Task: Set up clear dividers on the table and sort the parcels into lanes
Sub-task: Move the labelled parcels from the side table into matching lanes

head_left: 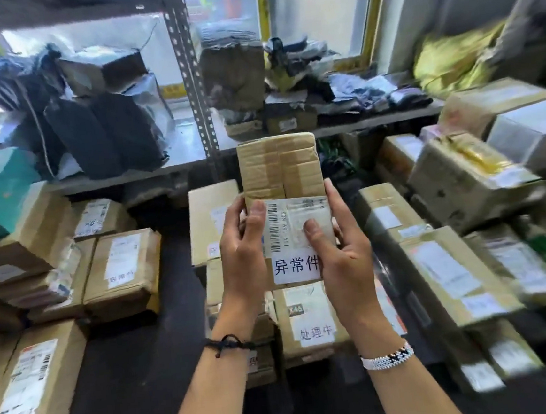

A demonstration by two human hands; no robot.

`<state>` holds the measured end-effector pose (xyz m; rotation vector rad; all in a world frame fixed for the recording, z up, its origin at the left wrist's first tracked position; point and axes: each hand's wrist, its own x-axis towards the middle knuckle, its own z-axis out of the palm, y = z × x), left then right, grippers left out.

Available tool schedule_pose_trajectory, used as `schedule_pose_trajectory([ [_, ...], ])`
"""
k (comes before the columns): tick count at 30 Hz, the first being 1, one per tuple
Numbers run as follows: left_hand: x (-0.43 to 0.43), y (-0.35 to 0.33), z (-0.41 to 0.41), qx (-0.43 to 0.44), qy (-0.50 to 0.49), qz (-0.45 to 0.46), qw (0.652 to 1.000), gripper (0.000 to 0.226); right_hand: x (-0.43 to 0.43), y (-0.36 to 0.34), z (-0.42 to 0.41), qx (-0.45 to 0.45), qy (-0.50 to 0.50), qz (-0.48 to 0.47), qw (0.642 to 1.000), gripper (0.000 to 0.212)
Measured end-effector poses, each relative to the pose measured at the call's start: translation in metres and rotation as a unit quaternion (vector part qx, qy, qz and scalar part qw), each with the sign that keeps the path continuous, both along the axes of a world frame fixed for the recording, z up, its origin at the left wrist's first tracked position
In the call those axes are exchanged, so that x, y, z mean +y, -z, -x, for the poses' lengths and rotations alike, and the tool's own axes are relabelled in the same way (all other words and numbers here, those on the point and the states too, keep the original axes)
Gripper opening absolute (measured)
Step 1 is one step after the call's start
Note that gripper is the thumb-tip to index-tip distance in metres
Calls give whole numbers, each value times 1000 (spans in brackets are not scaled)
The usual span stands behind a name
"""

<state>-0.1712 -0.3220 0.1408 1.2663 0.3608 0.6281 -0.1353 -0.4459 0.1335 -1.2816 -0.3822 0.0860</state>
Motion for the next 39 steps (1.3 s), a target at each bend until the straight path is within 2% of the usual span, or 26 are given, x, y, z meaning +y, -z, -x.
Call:
schedule_pose_trajectory([
  [4,-58,5,-34,13,43,9,999,52,-62,0,-22,-2,48,6,999,57],
  [10,-114,24,-61,47,113,18,992,59,-127,12,-39,11,110,70,991,57],
  [15,-133,30,-84,69,184,21,980,56,-153,16,-48,25,170,97,980,55],
  [19,-155,38,-101,88,254,-19,963,57,-186,22,-61,38,206,113,971,55],
  [23,-185,58,-103,124,313,-49,940,45,-225,36,-79,80,222,102,966,53],
  [29,-235,93,-115,184,321,-92,924,44,-272,80,-128,156,222,103,957,53],
  [33,-266,109,-130,210,283,-114,929,45,-295,105,-160,180,190,122,957,54],
  [39,-311,124,-156,259,196,-152,933,30,-333,129,-197,205,118,168,957,51],
])
